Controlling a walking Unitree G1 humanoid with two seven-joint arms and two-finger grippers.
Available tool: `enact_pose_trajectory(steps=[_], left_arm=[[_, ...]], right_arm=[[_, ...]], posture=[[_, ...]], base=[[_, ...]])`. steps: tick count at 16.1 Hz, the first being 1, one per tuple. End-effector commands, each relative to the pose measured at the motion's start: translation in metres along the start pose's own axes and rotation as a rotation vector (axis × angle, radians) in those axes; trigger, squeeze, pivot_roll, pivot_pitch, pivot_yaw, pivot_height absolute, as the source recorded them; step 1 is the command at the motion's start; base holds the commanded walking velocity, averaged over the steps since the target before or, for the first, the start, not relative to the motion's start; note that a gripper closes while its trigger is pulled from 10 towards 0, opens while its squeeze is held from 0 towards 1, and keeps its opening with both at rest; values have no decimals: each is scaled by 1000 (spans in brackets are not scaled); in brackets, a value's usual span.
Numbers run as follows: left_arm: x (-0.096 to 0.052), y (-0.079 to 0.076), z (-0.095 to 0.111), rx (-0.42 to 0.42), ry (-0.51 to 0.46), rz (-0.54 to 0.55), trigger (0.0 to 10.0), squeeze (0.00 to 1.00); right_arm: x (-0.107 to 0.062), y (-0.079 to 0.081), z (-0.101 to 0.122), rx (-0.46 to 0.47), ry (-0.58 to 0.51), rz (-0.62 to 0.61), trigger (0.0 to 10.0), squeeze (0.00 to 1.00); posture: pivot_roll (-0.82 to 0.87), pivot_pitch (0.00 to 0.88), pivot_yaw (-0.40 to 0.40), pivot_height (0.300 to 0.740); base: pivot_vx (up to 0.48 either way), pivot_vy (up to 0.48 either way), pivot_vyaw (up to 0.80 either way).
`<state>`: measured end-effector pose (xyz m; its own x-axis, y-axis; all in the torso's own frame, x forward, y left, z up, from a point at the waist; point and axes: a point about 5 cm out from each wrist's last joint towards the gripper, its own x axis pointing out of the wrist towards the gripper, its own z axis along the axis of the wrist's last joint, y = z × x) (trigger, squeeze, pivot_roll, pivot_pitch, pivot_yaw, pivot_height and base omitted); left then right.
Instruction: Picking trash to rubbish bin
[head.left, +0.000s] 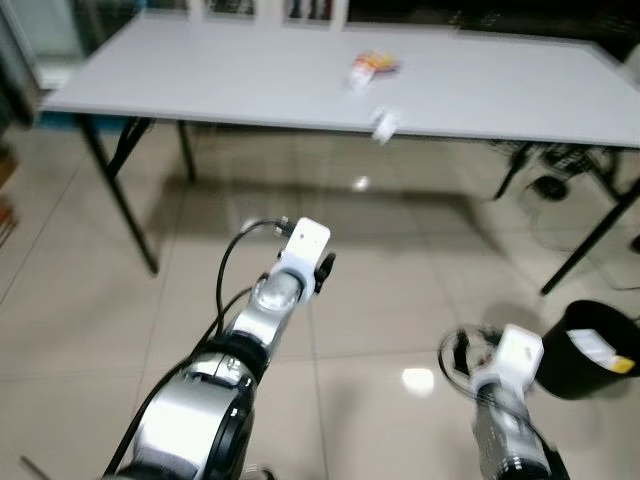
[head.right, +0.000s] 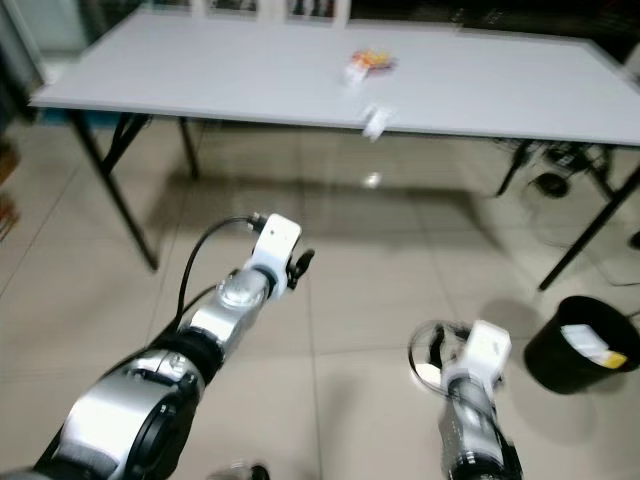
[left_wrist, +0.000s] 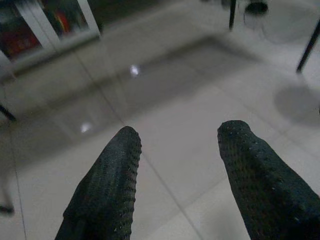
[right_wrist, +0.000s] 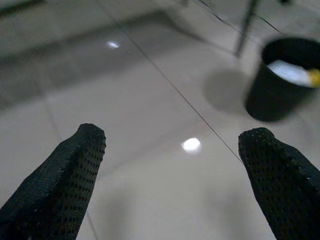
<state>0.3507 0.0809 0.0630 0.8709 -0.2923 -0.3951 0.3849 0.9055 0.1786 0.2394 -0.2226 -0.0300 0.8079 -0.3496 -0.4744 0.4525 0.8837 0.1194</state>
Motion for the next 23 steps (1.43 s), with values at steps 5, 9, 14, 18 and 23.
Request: enact_pose_trajectory(steps=[5,9,14,18,23], left_arm=[[-5,-2,-27,-37,111,-20,10000,0],[-5,-2,-26,-37,79,-24,10000,0],[-10,15,-29,-111,6,122,10000,0],[-16,23,-28,-120,-103,114,10000,0],[-30,45,-30,-101,-211,135,10000,0]], right_arm=[[-2,-6,-7,-1,34,-32,10000,0],[-3,0,-8,-88,27,8,10000,0],[-10,14,-6,-101,-54,123,10000,0],[-22,23,12,-180,-209,197,10000,0],[-46,23,28,-234,-307,195,10000,0]], posture=[[104,26,-28,740],[99,31,-34,740],[96,45,-40,740],[93,53,-42,740],[109,70,-58,740]], base=[[0,0,0],[0,0,0],[0,0,0],[0,0,0],[0,0,0]])
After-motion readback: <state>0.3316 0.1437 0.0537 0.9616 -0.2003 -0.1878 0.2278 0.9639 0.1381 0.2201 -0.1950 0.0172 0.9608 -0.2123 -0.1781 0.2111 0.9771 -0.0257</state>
